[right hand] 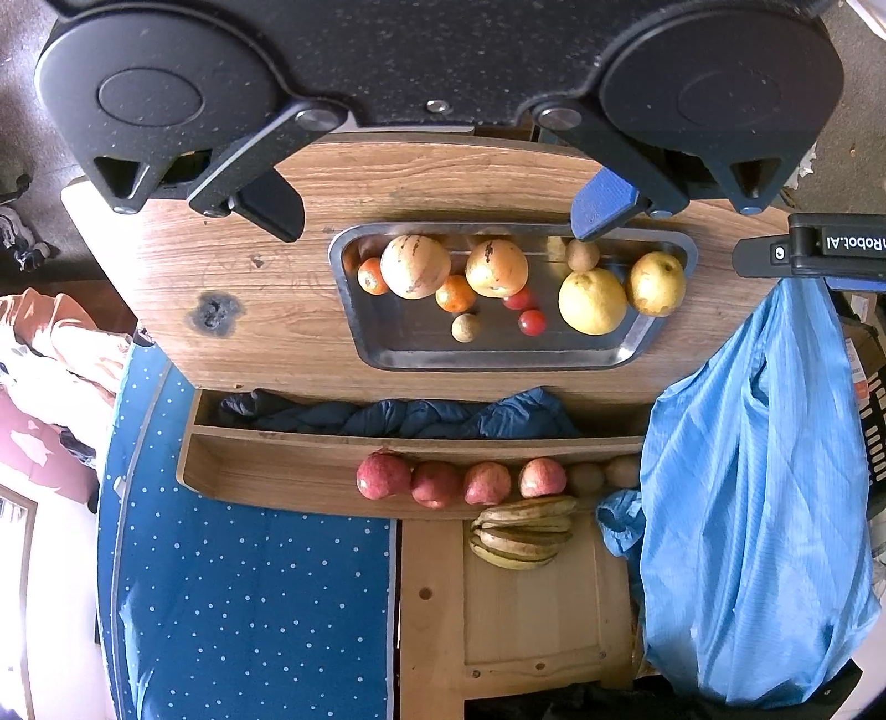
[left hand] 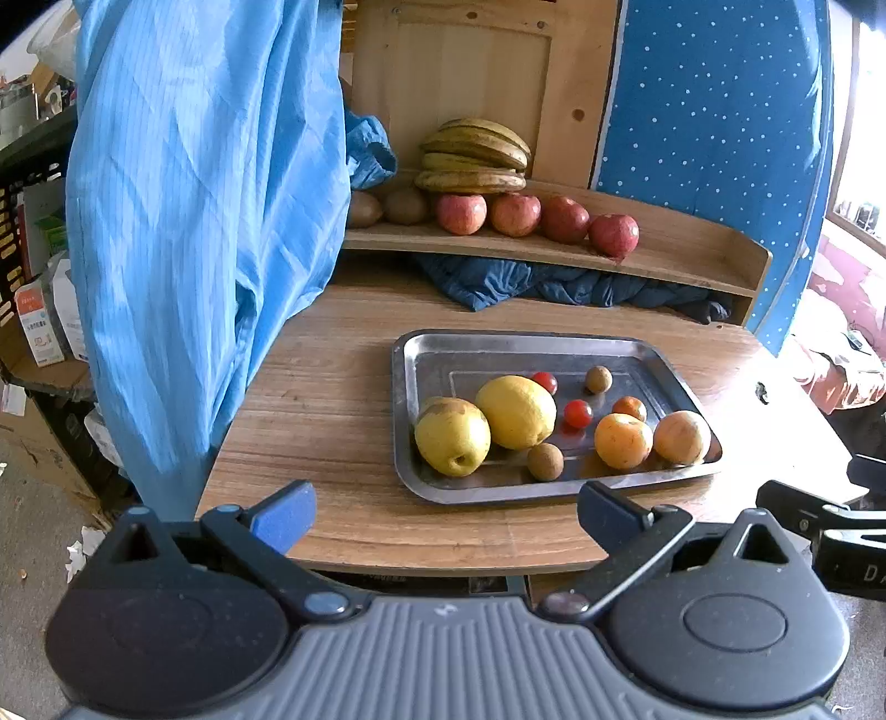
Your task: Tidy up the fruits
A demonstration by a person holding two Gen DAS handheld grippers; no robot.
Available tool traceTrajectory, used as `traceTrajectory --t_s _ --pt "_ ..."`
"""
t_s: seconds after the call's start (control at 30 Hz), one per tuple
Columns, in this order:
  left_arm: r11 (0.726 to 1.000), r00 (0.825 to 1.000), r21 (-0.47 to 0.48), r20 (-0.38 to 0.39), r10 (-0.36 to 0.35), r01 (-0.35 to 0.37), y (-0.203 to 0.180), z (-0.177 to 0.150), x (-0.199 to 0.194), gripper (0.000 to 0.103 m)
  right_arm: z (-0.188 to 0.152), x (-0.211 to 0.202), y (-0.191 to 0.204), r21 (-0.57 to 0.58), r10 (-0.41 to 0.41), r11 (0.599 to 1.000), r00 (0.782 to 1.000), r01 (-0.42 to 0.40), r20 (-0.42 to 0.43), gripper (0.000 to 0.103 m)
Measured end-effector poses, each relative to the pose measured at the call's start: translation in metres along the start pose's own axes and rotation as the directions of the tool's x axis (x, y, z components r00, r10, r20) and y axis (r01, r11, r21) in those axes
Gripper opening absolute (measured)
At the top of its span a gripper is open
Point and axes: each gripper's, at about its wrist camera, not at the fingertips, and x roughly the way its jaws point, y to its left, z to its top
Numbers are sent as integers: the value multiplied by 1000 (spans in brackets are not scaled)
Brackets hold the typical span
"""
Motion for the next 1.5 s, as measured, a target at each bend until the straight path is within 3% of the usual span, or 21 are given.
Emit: traceTrajectory --t_s 1.5 --pt "1000 999 26 -36 7 -6 -6 1 9 103 -2 9 0 -7 -7 1000 1000 7 -28 102"
